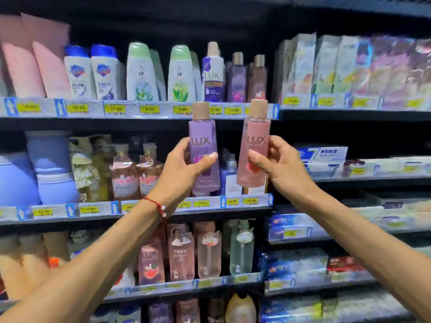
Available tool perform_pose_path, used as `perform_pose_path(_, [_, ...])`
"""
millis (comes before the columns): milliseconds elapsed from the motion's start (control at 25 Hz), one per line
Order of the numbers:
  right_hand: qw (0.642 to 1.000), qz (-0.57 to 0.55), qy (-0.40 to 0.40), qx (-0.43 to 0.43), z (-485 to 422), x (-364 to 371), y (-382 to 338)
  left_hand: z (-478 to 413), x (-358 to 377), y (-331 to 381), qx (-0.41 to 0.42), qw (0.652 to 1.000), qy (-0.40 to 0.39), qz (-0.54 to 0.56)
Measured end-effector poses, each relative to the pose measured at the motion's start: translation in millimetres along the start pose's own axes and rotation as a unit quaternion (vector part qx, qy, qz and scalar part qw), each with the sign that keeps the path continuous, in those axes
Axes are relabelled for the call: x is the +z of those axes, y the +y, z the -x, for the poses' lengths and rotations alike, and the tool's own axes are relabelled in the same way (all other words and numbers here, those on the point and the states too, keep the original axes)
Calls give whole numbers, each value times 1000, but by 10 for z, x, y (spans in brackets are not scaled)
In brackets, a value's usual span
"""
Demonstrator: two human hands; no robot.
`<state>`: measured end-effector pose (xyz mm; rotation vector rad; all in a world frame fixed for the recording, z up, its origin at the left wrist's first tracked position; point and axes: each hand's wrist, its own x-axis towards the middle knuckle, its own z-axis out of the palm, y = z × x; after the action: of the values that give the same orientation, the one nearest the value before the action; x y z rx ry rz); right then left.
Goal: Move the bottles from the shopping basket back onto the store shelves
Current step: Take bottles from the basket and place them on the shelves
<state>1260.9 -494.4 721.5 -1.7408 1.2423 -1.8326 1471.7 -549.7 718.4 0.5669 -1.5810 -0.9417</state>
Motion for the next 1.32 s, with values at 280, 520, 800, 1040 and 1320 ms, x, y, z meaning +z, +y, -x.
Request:
perform_pose_path(280, [997, 30, -28, -65, -592, -567, -229, -444, 514, 378, 15, 998, 55, -30])
perform_pose_path(520, [991, 40, 15, -127, -993, -722, -438, -652, 603, 616, 46, 998, 39, -26])
perform_pose_path(800, [974, 85, 90, -188, -1458, -752, -502, -889, 784, 762, 66, 997, 23, -29])
perform_pose_path(1040, [972, 143, 98, -157, -1769, -733, -363, -982, 769, 774, 64, 997, 22, -45])
perform_pose_path(1320, [968, 219, 73, -97, -1971, -727, -290, -1051, 750, 742, 64, 997, 25, -46])
